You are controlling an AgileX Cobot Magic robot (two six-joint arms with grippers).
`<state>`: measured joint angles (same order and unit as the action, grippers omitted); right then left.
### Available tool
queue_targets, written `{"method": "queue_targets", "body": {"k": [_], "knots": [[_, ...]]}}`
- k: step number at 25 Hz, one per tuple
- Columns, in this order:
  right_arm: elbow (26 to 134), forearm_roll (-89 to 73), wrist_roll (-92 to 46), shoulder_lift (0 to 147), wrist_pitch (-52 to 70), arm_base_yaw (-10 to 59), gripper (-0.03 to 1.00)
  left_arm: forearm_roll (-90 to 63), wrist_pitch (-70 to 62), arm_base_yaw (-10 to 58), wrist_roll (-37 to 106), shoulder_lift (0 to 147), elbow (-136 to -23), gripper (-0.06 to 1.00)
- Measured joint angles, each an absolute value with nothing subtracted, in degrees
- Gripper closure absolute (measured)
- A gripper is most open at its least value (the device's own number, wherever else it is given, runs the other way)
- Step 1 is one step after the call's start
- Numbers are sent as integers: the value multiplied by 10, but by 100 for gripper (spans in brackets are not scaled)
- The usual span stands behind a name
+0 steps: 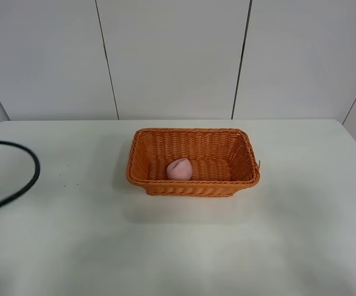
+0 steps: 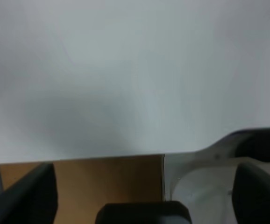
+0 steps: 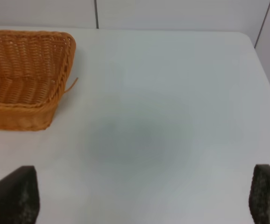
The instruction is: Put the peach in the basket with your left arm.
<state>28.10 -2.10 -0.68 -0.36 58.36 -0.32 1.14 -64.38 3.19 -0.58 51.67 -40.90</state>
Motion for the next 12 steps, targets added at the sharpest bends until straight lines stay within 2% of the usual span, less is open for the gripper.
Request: {"method": "queue_targets", "body": {"k": [6,12], "knots": [[281,-21,-7,-4,584,-3,27,11,-613,32,-6,332,-299,16],[281,-21,-7,-4,584,-3,27,5,-606,32,-6,173,-289,16]]}}
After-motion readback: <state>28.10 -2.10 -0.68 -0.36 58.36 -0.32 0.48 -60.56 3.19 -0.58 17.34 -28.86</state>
